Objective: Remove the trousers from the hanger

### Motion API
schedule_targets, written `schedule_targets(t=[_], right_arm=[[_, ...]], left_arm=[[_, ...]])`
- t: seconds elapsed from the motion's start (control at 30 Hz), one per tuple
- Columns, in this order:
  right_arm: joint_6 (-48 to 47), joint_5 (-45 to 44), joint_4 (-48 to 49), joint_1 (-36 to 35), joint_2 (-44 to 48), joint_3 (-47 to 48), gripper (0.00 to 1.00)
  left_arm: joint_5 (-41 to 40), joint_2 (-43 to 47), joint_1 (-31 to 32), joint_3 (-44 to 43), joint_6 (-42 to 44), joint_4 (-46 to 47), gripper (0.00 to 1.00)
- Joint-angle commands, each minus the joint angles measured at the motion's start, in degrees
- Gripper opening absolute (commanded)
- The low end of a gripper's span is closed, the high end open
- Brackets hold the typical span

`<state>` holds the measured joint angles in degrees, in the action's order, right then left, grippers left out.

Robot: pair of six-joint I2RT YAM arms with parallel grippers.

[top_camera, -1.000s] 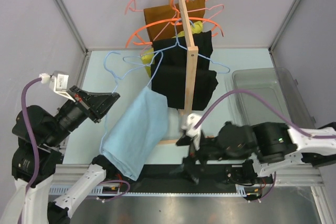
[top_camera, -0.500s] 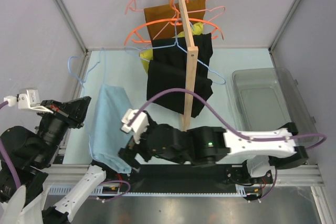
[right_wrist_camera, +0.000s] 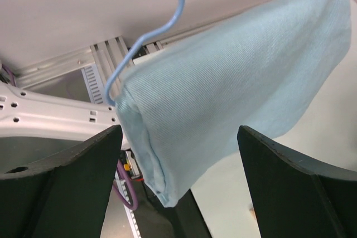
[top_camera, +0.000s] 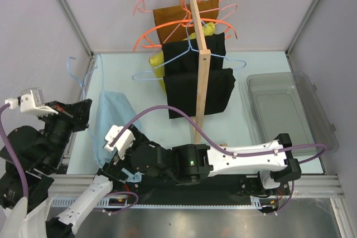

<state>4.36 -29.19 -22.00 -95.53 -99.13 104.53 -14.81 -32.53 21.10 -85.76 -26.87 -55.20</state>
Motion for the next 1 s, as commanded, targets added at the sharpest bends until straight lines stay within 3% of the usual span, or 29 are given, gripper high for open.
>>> schedule_targets(t=[0.0, 0.17, 0.97], right_arm=[[-1.9, -1.13, 6.26, -0.19, -1.06, 1.29, 0.9], [-2.43, -0.16, 6.88, 0.07, -2.9, 2.52, 0.9], [-2.78, -14.39, 12.68, 1.04, -6.86, 0.15, 0.8]], left_arm=[[-1.28, -2.18, -0.01, -3.63, 0.86, 11.43, 0.0], [-1.71, -3.67, 0.08, -5.38, 1.56, 11.69, 0.0], [-2.42, -6.93, -0.01, -10.13, 2.61, 11.78, 0.0]])
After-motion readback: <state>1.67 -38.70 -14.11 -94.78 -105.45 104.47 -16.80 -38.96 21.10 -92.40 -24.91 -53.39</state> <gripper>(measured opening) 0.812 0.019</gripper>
